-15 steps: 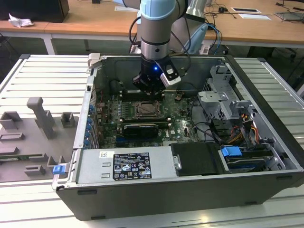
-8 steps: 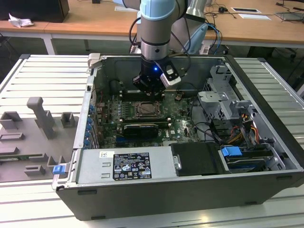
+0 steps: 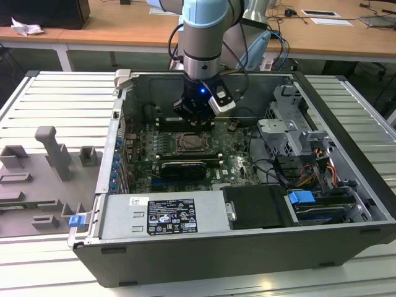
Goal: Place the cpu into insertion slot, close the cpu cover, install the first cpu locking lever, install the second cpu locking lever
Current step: 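Install the first cpu locking lever, then install the second cpu locking lever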
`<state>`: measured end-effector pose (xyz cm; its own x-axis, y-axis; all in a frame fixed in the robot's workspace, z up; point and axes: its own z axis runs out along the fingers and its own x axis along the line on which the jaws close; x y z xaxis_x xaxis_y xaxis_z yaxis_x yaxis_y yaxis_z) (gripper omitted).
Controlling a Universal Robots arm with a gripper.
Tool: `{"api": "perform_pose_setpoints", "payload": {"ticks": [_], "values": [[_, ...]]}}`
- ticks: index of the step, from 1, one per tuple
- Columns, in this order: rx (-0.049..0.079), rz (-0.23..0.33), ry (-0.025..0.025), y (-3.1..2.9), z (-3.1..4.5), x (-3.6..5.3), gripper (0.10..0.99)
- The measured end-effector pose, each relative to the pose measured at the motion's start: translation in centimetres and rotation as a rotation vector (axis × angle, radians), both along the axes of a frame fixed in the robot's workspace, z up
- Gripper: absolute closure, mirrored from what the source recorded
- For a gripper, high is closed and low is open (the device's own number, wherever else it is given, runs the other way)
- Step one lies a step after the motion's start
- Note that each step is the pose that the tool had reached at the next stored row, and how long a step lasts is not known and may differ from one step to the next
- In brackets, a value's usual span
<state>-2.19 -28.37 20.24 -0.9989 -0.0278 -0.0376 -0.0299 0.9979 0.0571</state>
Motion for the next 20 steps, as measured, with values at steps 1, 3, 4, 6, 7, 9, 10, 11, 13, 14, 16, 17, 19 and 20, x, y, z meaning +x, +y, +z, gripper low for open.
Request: {"api": "perform_pose_setpoints", "payload": {"ticks": [1,3,4,6,7,9,10,11,13,14,16,17,19,20], "values": [[0.0,0.0,-0.0004,0.01,0.16,0.01,0.98],[0.0,0.0,0.0001,0.0,0.98,0.0,0.98],[-0.001,0.0,0.0001,0.0,1.21,0.0,0.98],[-0.001,0.0,0.0,0.0,1.25,0.0,0.98],[-0.001,0.0,0.0001,-0.04,1.26,-0.01,0.98],[-0.001,0.0,0.0,-0.13,1.25,0.0,0.98],[-0.001,0.0,0.0,-0.19,1.25,0.0,0.98],[-0.001,0.0,0.0001,-0.23,1.25,0.0,0.98],[-0.001,0.0,0.0,-0.32,1.25,0.0,0.98],[-0.001,0.0,0.0,-0.35,1.25,0.0,0.98],[-0.001,0.0,0.0001,-0.43,1.25,0.0,0.98],[-0.001,0.0,0.0001,-0.45,1.25,0.0,0.98],[-0.002,0.0,0.0001,-0.51,1.25,0.0,0.98],[-0.002,0.0,0.0001,-0.57,1.25,0.0,0.98]]}}
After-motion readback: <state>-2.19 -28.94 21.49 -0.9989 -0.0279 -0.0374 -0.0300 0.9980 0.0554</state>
